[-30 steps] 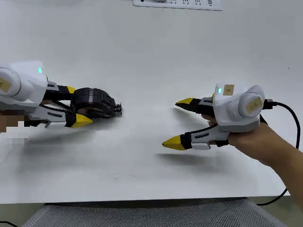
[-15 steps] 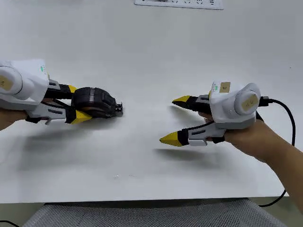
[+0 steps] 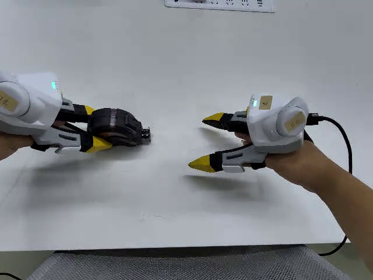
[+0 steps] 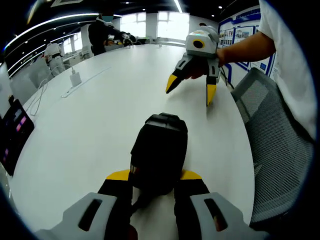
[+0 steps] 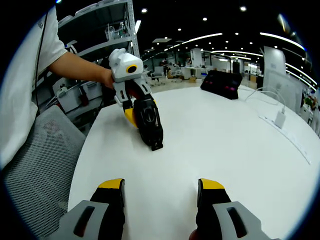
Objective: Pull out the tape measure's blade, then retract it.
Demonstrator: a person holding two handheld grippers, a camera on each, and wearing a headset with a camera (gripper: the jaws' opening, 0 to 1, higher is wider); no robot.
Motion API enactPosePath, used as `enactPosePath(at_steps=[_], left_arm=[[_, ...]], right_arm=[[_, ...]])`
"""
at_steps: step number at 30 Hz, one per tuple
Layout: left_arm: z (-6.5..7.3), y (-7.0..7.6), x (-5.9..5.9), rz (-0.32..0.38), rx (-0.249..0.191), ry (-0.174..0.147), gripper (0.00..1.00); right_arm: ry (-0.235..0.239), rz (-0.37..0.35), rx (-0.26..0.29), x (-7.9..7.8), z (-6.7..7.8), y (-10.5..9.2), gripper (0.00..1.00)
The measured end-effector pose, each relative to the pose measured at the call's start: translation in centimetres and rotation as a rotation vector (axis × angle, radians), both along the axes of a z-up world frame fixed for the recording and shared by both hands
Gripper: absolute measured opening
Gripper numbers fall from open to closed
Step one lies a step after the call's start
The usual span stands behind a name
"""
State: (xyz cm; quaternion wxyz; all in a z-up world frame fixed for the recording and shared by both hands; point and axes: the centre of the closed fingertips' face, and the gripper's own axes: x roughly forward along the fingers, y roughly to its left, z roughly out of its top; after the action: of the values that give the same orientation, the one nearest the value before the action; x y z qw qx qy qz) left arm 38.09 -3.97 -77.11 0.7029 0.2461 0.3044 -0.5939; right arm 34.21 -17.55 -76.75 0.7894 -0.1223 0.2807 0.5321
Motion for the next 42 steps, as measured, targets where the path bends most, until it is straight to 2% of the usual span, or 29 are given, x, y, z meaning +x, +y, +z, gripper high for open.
enactPosePath(at_steps=[1, 13, 26, 36, 37, 42], left_arm=[[0.0, 0.0, 0.0, -0.010, 0.004, -0.011, 0.27], [0.0, 0.0, 0.0, -0.058, 0.016, -0.049, 0.26], [0.0, -0.1, 0.1, -0.096, 0.025, -0.063, 0.26], [0.0, -0.2, 0.1, -0.099, 0.023, -0.058, 0.26], [0.0, -0.2, 0.1, -0.098, 0.023, -0.056, 0.26], [-0.1, -0.1, 0.1, -0.094, 0.026, -0.045, 0.26]], right_arm=[[-0.002, 0.005, 0.001, 0.1, 0.0, 0.2, 0.55], [-0.041, 0.078, -0.003, 1.5, -0.8, 3.3, 0.47], [-0.069, 0.128, 0.001, 2.4, -1.5, 5.6, 0.35], [-0.082, 0.164, 0.012, 2.5, -1.8, 7.3, 0.27], [-0.071, 0.160, 0.028, 2.5, -1.7, 7.6, 0.26], [-0.077, 0.179, 0.025, 2.5, -2.1, 8.0, 0.21]])
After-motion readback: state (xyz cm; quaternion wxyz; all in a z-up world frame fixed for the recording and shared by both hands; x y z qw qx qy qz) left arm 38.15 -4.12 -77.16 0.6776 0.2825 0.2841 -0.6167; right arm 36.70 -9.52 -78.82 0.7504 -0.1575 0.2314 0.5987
